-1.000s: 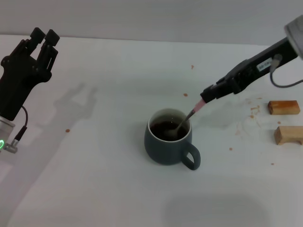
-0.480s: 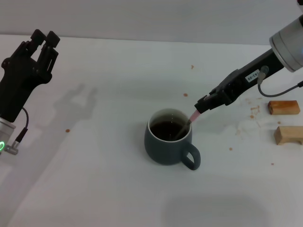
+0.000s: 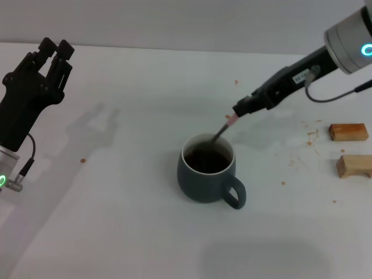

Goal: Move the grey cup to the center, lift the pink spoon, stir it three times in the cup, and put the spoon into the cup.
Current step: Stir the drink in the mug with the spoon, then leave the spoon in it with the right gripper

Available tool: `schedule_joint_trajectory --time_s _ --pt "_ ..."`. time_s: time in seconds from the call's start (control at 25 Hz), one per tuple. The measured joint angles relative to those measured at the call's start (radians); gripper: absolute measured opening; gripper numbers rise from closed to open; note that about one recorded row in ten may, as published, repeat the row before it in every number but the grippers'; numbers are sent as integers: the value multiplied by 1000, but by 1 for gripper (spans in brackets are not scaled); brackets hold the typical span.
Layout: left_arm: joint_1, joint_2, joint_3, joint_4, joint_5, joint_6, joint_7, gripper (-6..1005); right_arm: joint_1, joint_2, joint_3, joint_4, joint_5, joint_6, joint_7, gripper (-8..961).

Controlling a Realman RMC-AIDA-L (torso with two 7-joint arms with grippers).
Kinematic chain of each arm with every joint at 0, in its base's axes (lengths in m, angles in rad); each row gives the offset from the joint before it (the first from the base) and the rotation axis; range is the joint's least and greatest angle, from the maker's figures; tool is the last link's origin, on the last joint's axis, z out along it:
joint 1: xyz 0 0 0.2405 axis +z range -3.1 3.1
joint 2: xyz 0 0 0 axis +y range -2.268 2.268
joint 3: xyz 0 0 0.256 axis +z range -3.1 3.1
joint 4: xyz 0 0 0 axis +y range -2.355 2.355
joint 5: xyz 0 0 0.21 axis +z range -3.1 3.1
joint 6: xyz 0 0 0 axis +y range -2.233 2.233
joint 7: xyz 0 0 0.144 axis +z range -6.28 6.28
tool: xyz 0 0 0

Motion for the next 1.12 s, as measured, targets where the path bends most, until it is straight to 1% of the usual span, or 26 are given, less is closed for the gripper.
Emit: schedule_joint_trajectory --time_s 0.2,0.32,0.52,0.64,0.84,1.12 --pt "1 1 -2 5 1 0 -1 378 29 12 -2 6 0 29 -4 102" --pt "1 2 -2 7 -1 0 -1 378 51 25 -3 7 0 28 -6 102" --pt "1 4 -2 8 -3 0 -1 378 65 32 -23 7 2 16 -6 102" --pt "-1 5 -2 8 -3 0 0 378 68 34 -30 7 2 -16 -7 102" --pt "-3 5 -2 8 -3 -5 0 379 61 33 -29 -8 2 -79 -6 102" --pt "-1 3 -2 1 -3 -10 2 380 32 8 -14 -16 2 -106 1 102"
